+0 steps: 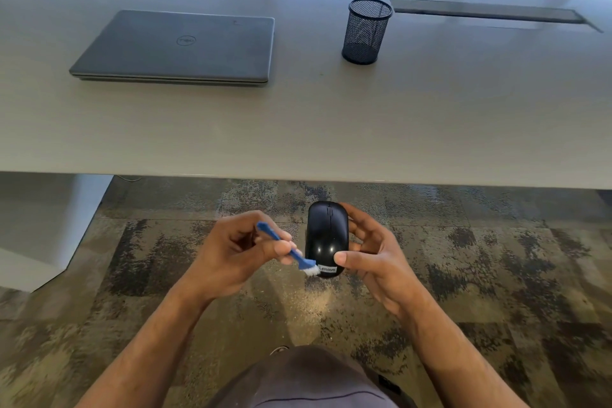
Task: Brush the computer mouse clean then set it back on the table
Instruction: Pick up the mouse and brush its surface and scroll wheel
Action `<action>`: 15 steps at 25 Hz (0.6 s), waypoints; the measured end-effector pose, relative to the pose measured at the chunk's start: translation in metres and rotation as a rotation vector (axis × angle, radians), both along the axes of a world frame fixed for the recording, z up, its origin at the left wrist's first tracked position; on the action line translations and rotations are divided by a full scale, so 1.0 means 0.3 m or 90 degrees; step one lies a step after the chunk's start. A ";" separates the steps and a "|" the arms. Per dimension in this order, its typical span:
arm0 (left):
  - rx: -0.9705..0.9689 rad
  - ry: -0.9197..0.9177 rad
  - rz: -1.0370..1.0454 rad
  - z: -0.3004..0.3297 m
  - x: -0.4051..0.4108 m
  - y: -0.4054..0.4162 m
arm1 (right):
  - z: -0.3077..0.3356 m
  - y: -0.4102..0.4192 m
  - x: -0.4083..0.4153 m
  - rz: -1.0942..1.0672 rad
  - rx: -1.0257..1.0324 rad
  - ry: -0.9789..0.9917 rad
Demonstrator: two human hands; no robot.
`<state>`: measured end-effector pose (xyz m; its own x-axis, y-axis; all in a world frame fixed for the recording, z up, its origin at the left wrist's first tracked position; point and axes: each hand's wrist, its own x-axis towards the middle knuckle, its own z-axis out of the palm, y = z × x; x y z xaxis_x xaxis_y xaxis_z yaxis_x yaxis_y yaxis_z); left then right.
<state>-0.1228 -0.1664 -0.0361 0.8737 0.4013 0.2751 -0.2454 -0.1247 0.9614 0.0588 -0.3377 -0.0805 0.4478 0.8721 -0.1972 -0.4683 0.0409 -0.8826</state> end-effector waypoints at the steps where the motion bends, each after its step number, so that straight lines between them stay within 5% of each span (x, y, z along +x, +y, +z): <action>1: 0.004 0.007 0.001 -0.003 -0.001 0.003 | 0.002 -0.001 0.002 0.001 0.000 0.001; 9: -0.090 0.010 0.247 -0.024 0.021 0.035 | 0.008 -0.005 0.019 0.007 0.000 0.013; 15: -0.062 -0.006 0.059 -0.008 0.009 -0.021 | 0.014 -0.001 0.024 0.012 0.000 -0.009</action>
